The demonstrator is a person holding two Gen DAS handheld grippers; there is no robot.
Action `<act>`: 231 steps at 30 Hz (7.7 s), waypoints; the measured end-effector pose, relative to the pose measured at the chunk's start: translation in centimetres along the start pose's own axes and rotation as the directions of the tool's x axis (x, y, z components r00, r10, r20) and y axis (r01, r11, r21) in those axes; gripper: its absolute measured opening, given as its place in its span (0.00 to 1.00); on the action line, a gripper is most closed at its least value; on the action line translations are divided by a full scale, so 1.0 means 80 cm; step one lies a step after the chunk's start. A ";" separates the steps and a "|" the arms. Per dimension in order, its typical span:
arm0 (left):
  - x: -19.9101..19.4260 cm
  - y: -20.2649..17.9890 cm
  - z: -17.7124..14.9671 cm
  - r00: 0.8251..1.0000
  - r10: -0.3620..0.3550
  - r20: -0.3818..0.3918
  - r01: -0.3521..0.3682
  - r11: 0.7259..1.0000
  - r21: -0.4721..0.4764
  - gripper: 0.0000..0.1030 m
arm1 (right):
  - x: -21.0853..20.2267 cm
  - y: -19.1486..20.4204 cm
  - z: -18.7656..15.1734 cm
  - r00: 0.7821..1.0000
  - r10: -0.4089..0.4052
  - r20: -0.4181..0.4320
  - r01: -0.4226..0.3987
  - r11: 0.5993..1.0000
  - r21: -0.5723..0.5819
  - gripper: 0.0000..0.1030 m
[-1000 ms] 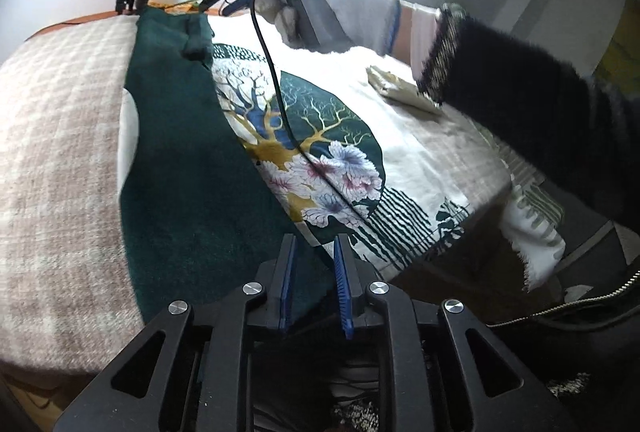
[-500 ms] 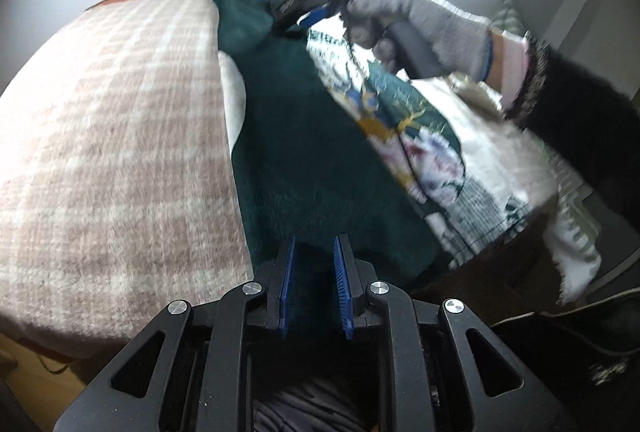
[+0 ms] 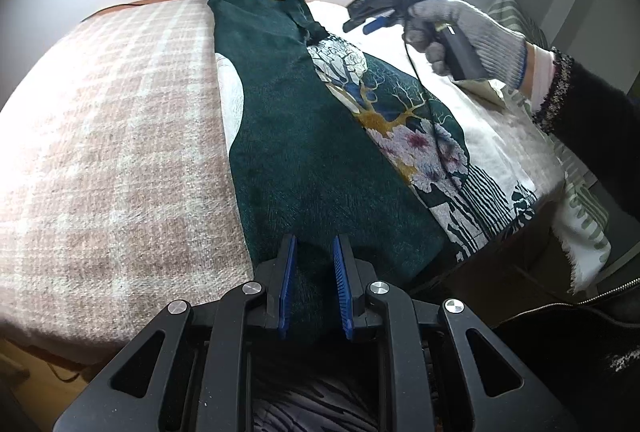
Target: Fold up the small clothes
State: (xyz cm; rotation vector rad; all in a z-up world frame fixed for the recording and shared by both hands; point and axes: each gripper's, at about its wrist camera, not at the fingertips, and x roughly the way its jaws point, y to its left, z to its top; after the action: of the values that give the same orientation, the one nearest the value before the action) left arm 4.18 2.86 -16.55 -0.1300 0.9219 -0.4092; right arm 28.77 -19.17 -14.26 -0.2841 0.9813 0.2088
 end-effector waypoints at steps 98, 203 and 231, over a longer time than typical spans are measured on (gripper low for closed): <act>0.101 -0.269 0.056 0.942 -0.337 -0.003 0.325 0.908 0.263 0.03 | 0.019 -0.271 0.054 0.981 0.138 0.134 -0.163 0.966 0.198 0.00; -0.048 0.048 -0.024 0.988 0.002 0.157 0.060 0.920 -0.388 0.43 | -0.098 -0.068 -0.360 0.964 0.256 0.067 -0.237 0.949 -0.209 0.26; -0.015 0.045 -0.009 0.985 -0.148 -0.088 0.122 0.961 -0.246 0.27 | -0.074 -0.098 -0.387 0.919 0.390 0.052 -0.393 0.918 0.054 0.51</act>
State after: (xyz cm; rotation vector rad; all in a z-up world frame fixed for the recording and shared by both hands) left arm 4.00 6.71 -17.09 -0.3979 1.0696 -0.4326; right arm 3.61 -37.05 -24.38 -0.0201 0.9963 0.5464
